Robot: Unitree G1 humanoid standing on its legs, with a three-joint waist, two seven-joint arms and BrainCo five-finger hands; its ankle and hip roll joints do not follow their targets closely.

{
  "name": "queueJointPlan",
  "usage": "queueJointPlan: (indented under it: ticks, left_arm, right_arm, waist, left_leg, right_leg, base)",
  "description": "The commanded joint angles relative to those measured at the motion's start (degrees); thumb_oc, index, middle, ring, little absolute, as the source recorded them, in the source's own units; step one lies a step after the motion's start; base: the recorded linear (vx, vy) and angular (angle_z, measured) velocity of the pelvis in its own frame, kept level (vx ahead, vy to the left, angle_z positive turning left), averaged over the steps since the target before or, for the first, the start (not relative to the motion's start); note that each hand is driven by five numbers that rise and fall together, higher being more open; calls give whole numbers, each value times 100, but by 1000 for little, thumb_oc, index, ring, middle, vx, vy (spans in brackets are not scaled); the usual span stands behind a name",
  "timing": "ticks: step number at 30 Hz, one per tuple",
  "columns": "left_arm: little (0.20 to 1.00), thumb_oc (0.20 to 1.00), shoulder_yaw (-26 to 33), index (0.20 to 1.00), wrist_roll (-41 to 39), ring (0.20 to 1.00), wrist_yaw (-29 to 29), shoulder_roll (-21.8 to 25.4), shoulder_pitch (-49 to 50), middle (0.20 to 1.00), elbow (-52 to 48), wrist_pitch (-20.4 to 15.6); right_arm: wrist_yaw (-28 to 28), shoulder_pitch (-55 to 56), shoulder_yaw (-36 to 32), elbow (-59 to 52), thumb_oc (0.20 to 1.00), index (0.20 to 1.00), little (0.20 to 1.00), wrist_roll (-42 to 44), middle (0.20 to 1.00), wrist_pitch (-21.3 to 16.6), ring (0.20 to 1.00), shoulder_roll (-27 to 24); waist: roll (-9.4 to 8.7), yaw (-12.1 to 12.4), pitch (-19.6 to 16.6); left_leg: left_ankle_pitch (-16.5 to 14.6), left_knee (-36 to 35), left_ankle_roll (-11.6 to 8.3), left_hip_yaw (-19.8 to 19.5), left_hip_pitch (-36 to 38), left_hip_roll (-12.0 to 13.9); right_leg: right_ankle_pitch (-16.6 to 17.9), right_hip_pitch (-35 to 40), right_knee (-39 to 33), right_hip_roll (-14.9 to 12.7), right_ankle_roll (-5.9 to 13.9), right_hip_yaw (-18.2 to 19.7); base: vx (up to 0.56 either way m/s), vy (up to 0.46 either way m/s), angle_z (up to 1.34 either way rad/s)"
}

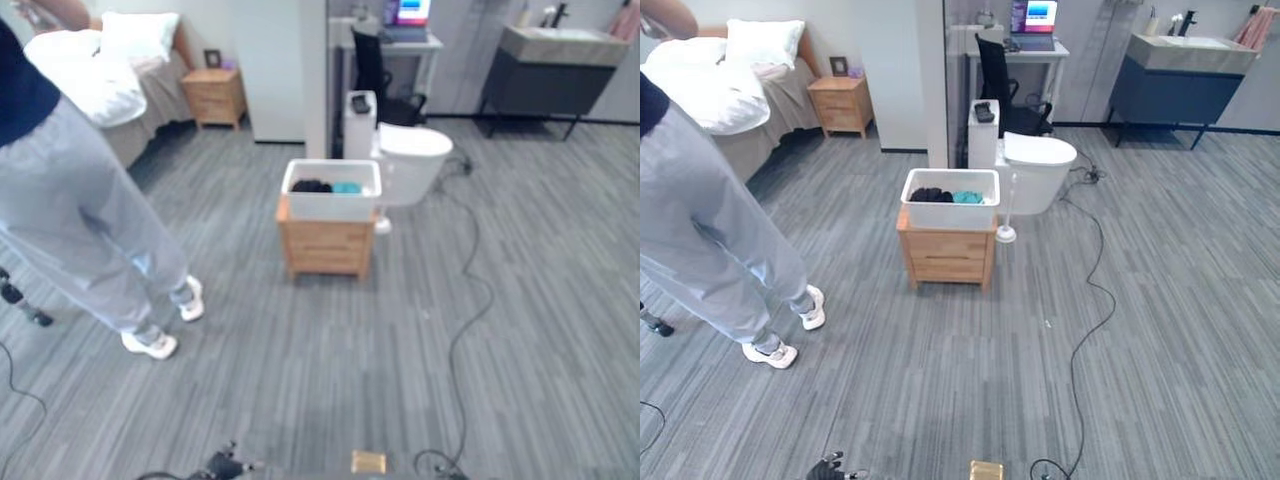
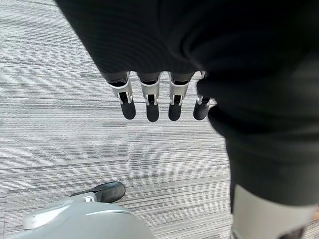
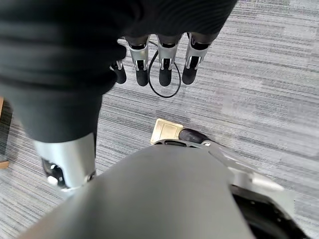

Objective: Grab the laundry basket,head to the washer,open it,put in the laundry and shut it.

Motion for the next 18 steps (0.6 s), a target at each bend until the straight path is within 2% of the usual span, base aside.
queueJointPlan:
  ticks: [1,2,3,5,7,10,11,12,15,18]
  left_arm:
    - [1000,1000,-12,1000,-157,1000,-38,95,-460,1000,87,-161]
    - [1000,1000,-14,1000,-205,1000,-27,111,-500,1000,33,-154]
    - [1000,1000,-47,1000,-222,1000,-14,108,-593,1000,3,-148]
    - [1000,1000,-77,1000,-201,1000,-4,95,-623,1000,11,-156]
    - [1000,1000,-79,1000,-213,1000,-11,98,-608,1000,14,-168]
    - [1000,1000,-81,1000,-249,1000,-21,97,-594,1000,19,-180]
    - [1000,1000,-79,1000,-259,1000,-18,95,-591,1000,30,-178]
    - [1000,1000,-79,1000,-259,1000,-18,96,-591,1000,30,-178]
    - [1000,1000,12,1000,-319,1000,-13,111,-509,1000,54,-178]
    - [1000,1000,133,1000,-324,1000,-35,167,-413,1000,80,-155]
  right_arm:
    - [28,-141,217,15,1000,1000,1000,158,1000,-133,1000,-102]
    - [34,-139,237,-40,1000,1000,1000,170,1000,-130,1000,-135]
    - [17,-181,262,-60,1000,1000,1000,171,1000,-120,1000,-219]
    - [7,-204,258,1,1000,1000,1000,169,1000,-86,1000,-280]
    - [-19,-242,254,53,1000,1000,1000,158,1000,-68,1000,-327]
    - [-56,-314,252,91,1000,1000,1000,131,1000,-88,1000,-346]
    - [-73,-343,239,97,1000,1000,1000,137,1000,-96,1000,-342]
    - [-73,-344,240,97,1000,1000,1000,137,1000,-96,1000,-340]
    - [-67,-397,213,99,1000,1000,1000,134,1000,-88,1000,-315]
    - [-14,-337,169,156,1000,1000,1000,61,1000,-57,1000,-212]
  waist:
    - [-215,51,319]
    - [-240,98,444]
    - [-314,110,593]
    - [-303,111,586]
    - [-278,202,535]
    - [-182,399,470]
    - [-181,435,463]
    - [-191,435,470]
    - [-200,555,387]
    - [-230,657,198]
  left_leg:
    - [443,1028,-614,-421,-568,843]
    - [769,1652,-634,-593,-937,819]
    - [1014,2443,-531,-655,-1515,669]
    - [901,2139,-469,-383,-1825,636]
    - [797,1475,-420,-286,-2023,533]
    - [1144,150,-473,-442,-2225,540]
    - [1222,-96,-513,-478,-2289,550]
    - [1230,-116,-512,-471,-2268,541]
    - [1407,-209,-621,-378,-2384,770]
    - [1527,83,-524,-98,-2261,825]
  right_leg:
    - [361,141,-189,-282,211,243]
    - [370,162,-154,-251,140,234]
    - [359,224,-208,-227,80,133]
    - [301,294,-317,-197,108,69]
    - [196,330,-368,-158,156,98]
    - [-78,520,-368,-44,210,239]
    - [-163,615,-368,-39,226,295]
    - [-169,626,-368,-49,227,295]
    - [-419,971,-264,-150,333,495]
    - [-605,1170,136,-369,412,524]
  base:
    - [-50,-121,-12]
    - [-61,-235,-1]
    - [-22,-197,13]
    - [109,-72,20]
    - [210,51,16]
    - [286,112,-8]
    - [215,78,-8]
    - [232,91,-12]
    - [376,179,-41]
    - [469,268,-62]
